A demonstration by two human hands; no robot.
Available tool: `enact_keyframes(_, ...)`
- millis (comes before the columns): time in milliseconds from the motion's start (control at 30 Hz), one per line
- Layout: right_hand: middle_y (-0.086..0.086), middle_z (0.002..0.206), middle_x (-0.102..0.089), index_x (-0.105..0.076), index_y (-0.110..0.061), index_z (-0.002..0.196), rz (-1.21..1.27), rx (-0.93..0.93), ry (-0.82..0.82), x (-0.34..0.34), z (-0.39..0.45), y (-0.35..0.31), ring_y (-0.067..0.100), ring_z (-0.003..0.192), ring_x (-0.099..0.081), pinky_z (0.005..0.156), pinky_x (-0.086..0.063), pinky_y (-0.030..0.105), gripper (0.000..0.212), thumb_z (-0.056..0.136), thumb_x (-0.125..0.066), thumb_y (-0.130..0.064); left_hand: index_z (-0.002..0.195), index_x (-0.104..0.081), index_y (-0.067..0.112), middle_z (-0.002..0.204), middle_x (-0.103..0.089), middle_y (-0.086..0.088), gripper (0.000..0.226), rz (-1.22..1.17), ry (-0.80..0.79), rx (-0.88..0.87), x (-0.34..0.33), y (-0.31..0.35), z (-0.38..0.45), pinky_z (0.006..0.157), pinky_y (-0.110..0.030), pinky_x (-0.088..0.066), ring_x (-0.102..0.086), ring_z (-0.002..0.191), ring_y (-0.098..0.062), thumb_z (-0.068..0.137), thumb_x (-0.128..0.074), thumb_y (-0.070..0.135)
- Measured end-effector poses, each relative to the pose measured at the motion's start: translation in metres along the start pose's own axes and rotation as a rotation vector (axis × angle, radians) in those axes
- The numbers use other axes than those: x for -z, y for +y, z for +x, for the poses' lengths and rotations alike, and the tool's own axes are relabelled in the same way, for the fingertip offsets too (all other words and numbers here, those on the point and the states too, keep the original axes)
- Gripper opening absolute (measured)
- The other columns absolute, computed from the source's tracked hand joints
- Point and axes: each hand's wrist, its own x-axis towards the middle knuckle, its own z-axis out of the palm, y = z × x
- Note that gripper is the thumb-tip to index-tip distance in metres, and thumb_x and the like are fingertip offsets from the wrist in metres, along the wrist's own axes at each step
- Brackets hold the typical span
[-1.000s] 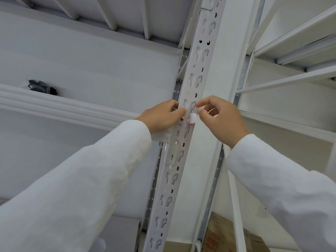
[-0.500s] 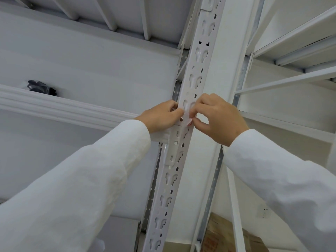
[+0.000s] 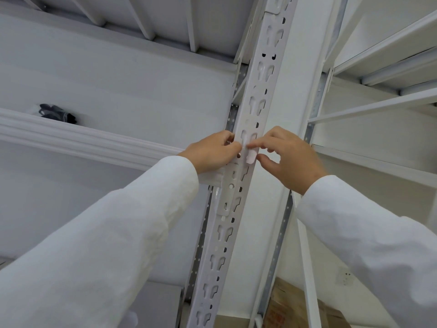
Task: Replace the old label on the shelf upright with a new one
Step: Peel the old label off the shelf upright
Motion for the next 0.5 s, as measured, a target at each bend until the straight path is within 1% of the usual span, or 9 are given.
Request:
enact_keyframes(133, 0.000, 0.088, -0.060, -0.070, -0.026, 0.099, -0.091, 0.092, 0.023, 0.002, 0.001, 0.001, 0.023, 0.082, -0.056, 0.056, -0.048, 0.036, 0.018, 0.085, -0.063, -0.017, 0.101, -0.055, 0.025, 0.086, -0.061, 0.012, 0.036, 0.004, -0.001, 0.010, 0.000, 0.001, -0.001, 0.102, -0.046, -0.043, -0.061, 0.104, -0.024, 0.074, -0.038, 0.043)
enact_keyframes(200, 0.001, 0.085, -0.061, -0.071, -0.024, 0.093, -0.120, 0.124, 0.027, 0.004, 0.004, 0.001, 0.023, 0.080, -0.056, 0.054, -0.048, 0.037, 0.014, 0.084, -0.064, -0.015, 0.101, -0.055, 0.026, 0.094, -0.062, 0.007, 0.041, 0.010, 0.002, 0.013, 0.000, 0.002, -0.002, 0.102, -0.046, -0.042, -0.060, 0.105, -0.024, 0.070, -0.036, 0.045)
enact_keyframes(300, 0.000, 0.083, -0.061, -0.071, -0.023, 0.086, -0.153, 0.144, 0.026, 0.006, 0.008, -0.001, 0.022, 0.078, -0.056, 0.053, -0.044, 0.032, 0.008, 0.083, -0.066, -0.017, 0.104, -0.055, 0.026, 0.100, -0.063, 0.005, 0.043, 0.011, -0.007, 0.013, 0.000, 0.002, -0.002, 0.103, -0.046, -0.042, -0.060, 0.105, -0.024, 0.069, -0.036, 0.045)
enact_keyframes(400, 0.000, 0.086, -0.060, -0.068, -0.021, 0.085, -0.165, 0.136, 0.003, 0.006, 0.011, -0.003, 0.021, 0.081, -0.054, 0.056, -0.040, 0.030, 0.005, 0.085, -0.063, -0.019, 0.101, -0.054, 0.028, 0.093, -0.063, 0.010, 0.040, 0.010, -0.011, 0.021, 0.000, 0.002, -0.002, 0.103, -0.046, -0.042, -0.060, 0.104, -0.023, 0.069, -0.037, 0.045)
enact_keyframes(500, 0.001, 0.091, -0.059, -0.064, -0.018, 0.089, -0.199, 0.146, -0.019, 0.005, 0.012, -0.002, 0.022, 0.084, -0.053, 0.058, -0.037, 0.029, 0.007, 0.089, -0.058, -0.015, 0.099, -0.054, 0.029, 0.086, -0.062, 0.017, 0.038, 0.018, -0.014, 0.027, 0.001, 0.002, -0.003, 0.103, -0.046, -0.042, -0.061, 0.103, -0.022, 0.069, -0.037, 0.045)
